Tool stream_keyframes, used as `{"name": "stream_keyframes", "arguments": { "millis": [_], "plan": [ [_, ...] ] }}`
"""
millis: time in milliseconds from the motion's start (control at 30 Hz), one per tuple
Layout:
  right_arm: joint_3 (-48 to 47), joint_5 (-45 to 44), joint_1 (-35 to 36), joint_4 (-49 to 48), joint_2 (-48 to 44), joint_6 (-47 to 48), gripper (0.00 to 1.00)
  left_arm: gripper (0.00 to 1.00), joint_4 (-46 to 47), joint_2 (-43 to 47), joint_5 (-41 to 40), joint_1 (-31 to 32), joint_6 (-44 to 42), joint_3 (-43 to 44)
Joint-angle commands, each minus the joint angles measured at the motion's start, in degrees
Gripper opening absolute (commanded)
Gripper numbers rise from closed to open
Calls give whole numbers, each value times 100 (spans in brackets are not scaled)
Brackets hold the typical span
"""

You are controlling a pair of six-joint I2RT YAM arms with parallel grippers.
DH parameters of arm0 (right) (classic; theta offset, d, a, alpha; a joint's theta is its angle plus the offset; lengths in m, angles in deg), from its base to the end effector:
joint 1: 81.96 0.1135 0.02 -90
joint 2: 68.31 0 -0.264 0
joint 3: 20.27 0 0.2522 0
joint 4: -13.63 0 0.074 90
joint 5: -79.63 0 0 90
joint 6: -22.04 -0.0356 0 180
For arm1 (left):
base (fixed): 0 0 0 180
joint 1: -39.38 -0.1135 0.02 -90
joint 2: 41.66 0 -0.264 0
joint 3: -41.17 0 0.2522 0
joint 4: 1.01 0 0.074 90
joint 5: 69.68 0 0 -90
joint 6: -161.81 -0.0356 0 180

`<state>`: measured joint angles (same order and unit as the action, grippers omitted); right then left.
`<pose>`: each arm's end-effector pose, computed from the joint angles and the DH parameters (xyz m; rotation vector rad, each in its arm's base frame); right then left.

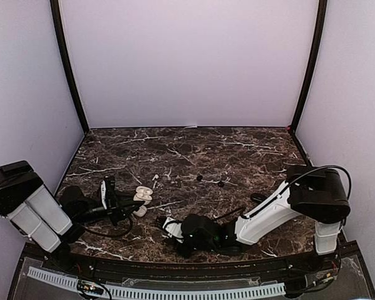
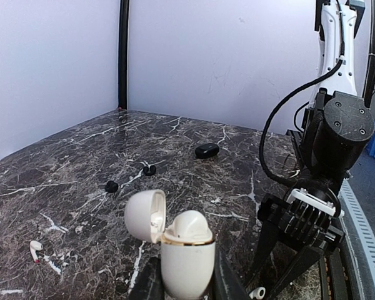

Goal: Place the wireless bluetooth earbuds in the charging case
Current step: Pick up the right earbud from the center of the board, then insert the right earbud into the right side groove of the charging case.

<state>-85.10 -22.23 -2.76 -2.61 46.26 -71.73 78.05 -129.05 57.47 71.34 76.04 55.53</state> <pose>0.0791 0.3754 0.1011 -1.2505 1.8181 0.6128 0.1442 -0.1153 0.1468 0.8839 1.2937 -0.9755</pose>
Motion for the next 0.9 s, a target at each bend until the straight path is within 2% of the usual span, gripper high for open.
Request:
{"name": "stream_keyframes", "arguments": {
  "millis": [0,233,433,867],
  "plan": [
    [-98,25,-98,120,210,-70,26,0,1224,4,134,-46,-70,-16],
    [71,153,-132,67,-79,-186,12,0,1221,-53,225,-50,-71,23],
    [410,249,-145,88,-747,-419,4,0,1221,-259,828,-42,-169,153],
    [1041,614,-147,491,-1946,-1156,2,0,1221,-650,1243,156,-439,306]
  ]
}}
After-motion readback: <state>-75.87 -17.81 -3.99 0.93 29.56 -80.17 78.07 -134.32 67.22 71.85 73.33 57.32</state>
